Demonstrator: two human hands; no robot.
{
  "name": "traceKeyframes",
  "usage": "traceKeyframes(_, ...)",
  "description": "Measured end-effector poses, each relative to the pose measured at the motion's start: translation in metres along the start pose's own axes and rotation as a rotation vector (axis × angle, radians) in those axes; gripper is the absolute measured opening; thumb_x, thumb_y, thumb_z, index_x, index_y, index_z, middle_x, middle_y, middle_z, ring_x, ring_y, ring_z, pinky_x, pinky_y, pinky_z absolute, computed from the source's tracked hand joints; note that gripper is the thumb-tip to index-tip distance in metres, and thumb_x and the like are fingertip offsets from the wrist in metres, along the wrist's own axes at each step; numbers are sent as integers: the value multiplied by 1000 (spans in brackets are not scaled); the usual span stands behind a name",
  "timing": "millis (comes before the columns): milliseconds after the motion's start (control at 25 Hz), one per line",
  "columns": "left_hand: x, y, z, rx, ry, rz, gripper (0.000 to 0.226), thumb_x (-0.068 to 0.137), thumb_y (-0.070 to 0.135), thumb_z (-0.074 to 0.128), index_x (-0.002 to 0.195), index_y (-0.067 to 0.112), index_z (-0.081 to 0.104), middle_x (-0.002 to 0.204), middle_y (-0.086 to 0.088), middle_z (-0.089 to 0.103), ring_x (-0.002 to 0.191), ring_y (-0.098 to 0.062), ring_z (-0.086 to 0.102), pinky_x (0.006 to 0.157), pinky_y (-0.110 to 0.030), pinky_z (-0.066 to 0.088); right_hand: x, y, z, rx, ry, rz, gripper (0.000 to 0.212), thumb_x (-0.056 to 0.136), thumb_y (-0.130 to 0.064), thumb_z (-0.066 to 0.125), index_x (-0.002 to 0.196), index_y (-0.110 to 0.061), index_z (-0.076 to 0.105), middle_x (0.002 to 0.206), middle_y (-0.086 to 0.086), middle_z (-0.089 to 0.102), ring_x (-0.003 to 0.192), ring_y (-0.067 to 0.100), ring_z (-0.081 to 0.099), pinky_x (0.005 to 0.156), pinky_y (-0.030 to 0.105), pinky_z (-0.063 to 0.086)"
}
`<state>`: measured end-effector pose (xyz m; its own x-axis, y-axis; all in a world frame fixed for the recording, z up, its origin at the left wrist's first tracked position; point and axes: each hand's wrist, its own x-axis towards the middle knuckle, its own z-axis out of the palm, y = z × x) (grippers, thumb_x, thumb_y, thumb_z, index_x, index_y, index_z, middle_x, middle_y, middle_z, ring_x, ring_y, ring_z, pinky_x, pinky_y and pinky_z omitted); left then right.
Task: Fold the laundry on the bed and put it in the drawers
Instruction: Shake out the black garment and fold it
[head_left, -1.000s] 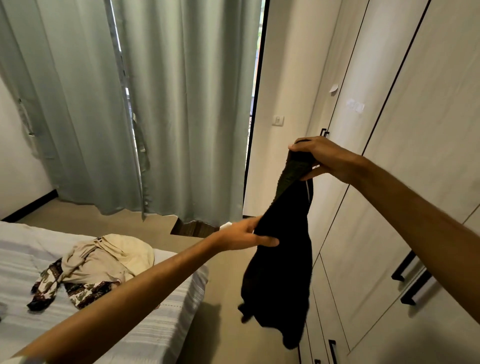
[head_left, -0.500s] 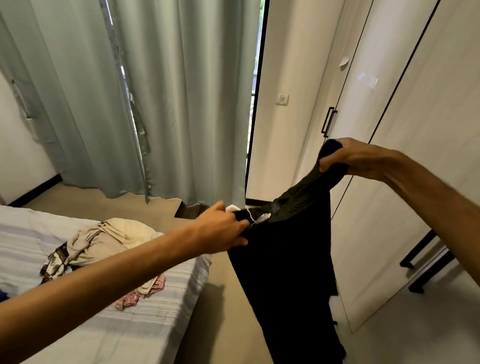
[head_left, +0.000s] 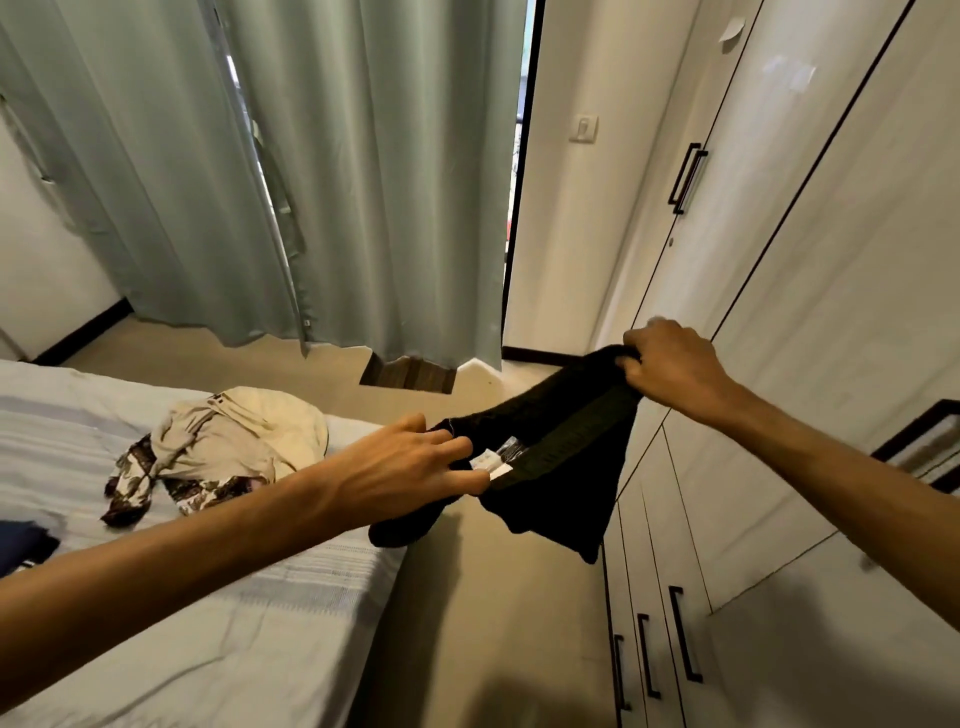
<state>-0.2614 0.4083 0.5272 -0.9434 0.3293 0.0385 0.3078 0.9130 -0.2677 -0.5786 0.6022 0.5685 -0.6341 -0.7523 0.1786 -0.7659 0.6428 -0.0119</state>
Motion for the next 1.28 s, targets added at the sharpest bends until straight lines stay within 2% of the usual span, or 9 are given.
traceKeyframes(120, -20, -21, 7, -408, -77, -77, 32, 102, 18, 56, 131, 29, 47, 116, 5, 59, 94, -9, 55, 81, -24, 45, 18, 6, 3, 229, 29, 38, 22, 84, -22, 61, 80, 0, 57, 76, 10, 57, 62, 33, 62, 47, 36, 40)
traceKeyframes(240, -40, -59, 18, -333, -132, -134, 26, 110, 31, 37, 133, 31, 50, 114, 12, 64, 99, -6, 55, 94, -27, 41, 18, 15, -1, 544, -139, -87, 39, 87, 0, 65, 108, -17, 37, 116, 7, 55, 56, 28, 68, 48, 34, 56)
traceKeyframes(480, -43, -89, 18, -470, -125, -161, 23, 109, 29, 47, 128, 30, 60, 106, 18, 68, 86, 7, 56, 74, -8, 37, -11, -9, 27, -316, -273, -703, 29, 89, -8, 59, 101, -33, 51, 139, 0, 38, 70, 16, 47, 50, 20, 25)
traceKeyframes(560, -36, -97, 12, -579, -102, -216, 23, 107, 25, 53, 127, 31, 64, 101, 22, 67, 85, 6, 62, 72, -10, 45, -9, -7, 32, -389, -412, -659, 11, 92, -22, 48, 86, -30, 55, 108, -3, 57, 78, 17, 55, 57, 29, 44)
traceKeyframes(680, -23, -111, 5, -523, -76, -343, 25, 103, 46, 45, 121, 41, 62, 99, 12, 70, 84, -8, 68, 73, -37, 58, -11, 4, 45, -194, -559, -492, 62, 89, -65, 24, 70, -17, 58, 71, -3, 56, 70, 18, 54, 65, 36, 49)
traceKeyframes(800, -11, -112, -6, -326, -71, -448, 37, 96, 53, 36, 119, 39, 61, 96, 3, 72, 85, -20, 68, 69, -45, 59, -21, -7, 60, -284, -571, -620, 81, 87, -92, 29, 79, -20, 65, 89, -7, 54, 79, 12, 52, 67, 32, 44)
traceKeyframes(960, -9, -128, -24, -399, -142, -409, 23, 107, 38, 48, 125, 36, 62, 99, 4, 71, 83, -16, 66, 70, -41, 57, -15, -21, 72, 216, -113, -568, 60, 104, -62, 35, 115, -20, 76, 122, -8, 62, 107, 12, 49, 87, 28, 44)
traceKeyframes(1080, -32, -148, -30, -627, -181, -448, 43, 94, 71, 51, 113, 34, 63, 93, 8, 70, 85, -15, 68, 81, -48, 58, 15, -12, 41, 539, 130, -366, 37, 98, -46, 52, 111, -21, 75, 100, -13, 66, 97, 20, 54, 86, 41, 48)
traceKeyframes(1280, -23, -142, -50, -1245, 34, -347, 34, 105, 35, 59, 103, 2, 65, 85, -9, 66, 80, -23, 65, 78, -40, 51, 44, 3, -3, 352, 13, -368, 42, 90, -9, 55, 104, -45, 72, 102, -17, 71, 87, 11, 55, 81, 44, 50)
